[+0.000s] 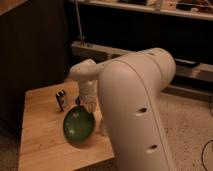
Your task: Drag the ceramic bowl in a circle
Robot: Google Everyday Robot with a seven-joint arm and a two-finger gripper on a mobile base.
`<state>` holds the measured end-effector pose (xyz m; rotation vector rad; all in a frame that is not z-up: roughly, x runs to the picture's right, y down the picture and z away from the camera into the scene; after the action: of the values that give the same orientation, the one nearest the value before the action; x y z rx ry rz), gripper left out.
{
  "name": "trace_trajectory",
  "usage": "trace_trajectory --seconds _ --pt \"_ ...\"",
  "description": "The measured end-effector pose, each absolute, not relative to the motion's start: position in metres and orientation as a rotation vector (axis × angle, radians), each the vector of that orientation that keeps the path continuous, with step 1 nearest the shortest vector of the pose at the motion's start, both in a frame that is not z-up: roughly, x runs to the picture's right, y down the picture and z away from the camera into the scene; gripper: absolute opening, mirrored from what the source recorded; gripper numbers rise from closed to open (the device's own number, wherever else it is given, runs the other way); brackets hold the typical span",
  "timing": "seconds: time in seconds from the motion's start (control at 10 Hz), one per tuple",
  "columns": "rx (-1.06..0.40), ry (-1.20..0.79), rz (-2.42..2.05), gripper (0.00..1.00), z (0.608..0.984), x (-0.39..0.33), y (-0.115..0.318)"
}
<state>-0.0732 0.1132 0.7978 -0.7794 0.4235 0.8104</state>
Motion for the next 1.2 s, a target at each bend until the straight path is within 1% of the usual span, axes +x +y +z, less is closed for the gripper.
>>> trace_trajectory --seconds 0.2,0.4,0.8,1.0,1.2 --pt "-0.780 0.447 0.766 0.00 0.776 -0.044 0.127" --pt "-0.796 0.454 0.684 0.00 0.758 -0.049 0.154" --pt "-0.837 0.418 0.501 0.00 0.718 -0.105 0.217" --pt "-0.854 0.389 0.454 0.00 0.712 -0.132 0.227" --pt "-0.871 0.350 0.414 0.00 0.714 -0.168 0.226"
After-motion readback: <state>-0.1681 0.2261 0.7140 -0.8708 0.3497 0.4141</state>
